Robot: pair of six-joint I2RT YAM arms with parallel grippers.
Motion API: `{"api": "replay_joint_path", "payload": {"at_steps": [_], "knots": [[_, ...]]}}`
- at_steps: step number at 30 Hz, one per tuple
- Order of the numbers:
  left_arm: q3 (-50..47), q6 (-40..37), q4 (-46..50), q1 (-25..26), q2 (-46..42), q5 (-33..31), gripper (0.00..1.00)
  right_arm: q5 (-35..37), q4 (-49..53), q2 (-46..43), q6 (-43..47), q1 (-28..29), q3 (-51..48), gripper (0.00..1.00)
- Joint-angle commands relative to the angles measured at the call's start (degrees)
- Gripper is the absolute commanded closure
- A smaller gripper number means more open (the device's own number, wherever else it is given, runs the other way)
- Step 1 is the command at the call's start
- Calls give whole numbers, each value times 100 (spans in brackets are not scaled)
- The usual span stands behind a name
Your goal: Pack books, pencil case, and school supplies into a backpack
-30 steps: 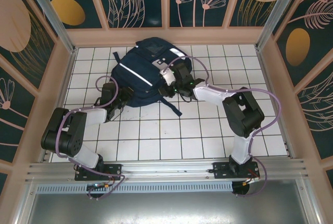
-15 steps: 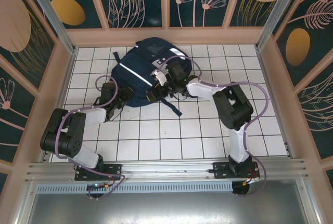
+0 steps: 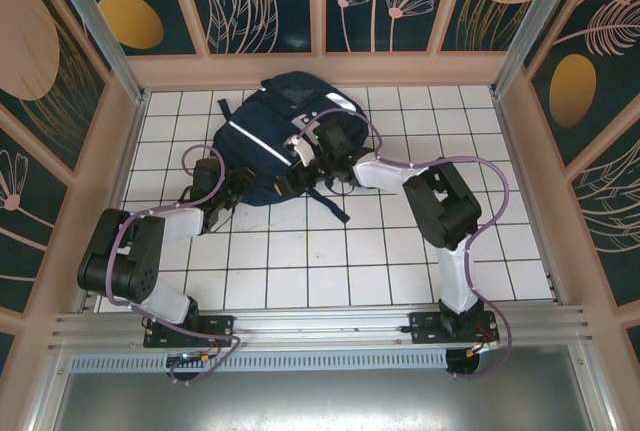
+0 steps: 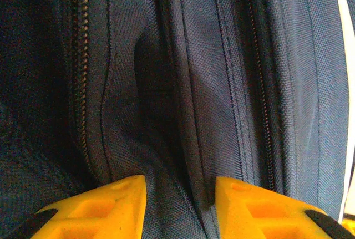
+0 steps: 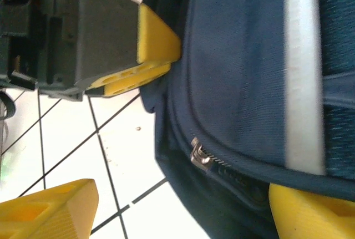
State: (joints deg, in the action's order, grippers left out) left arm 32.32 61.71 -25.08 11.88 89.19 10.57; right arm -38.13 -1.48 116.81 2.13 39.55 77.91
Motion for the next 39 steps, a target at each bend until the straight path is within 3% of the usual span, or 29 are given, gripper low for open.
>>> {"api": "replay_joint_path", "payload": {"at_steps": [1, 6, 15, 21, 35, 39], "knots": [[29, 18, 380, -37, 70, 63, 61, -220, -177, -402, -207, 191, -311, 20], [56, 20, 362, -37, 99, 94, 61, 188, -154, -467, -214, 192, -306, 23], [-94, 85, 301, -37, -40, 62, 61, 1887, -272, -282, -207, 308, -40, 31], [-50, 114, 258, -37, 47, 131, 61, 2502, -18, 73, -4, 659, 316, 43], [-145, 248, 48, -41, 94, 187, 61, 4448, -111, 606, -163, 1097, 513, 55], [-254, 353, -105, -37, 144, 224, 61, 4720, -358, 526, -468, 1121, 229, 75]]}}
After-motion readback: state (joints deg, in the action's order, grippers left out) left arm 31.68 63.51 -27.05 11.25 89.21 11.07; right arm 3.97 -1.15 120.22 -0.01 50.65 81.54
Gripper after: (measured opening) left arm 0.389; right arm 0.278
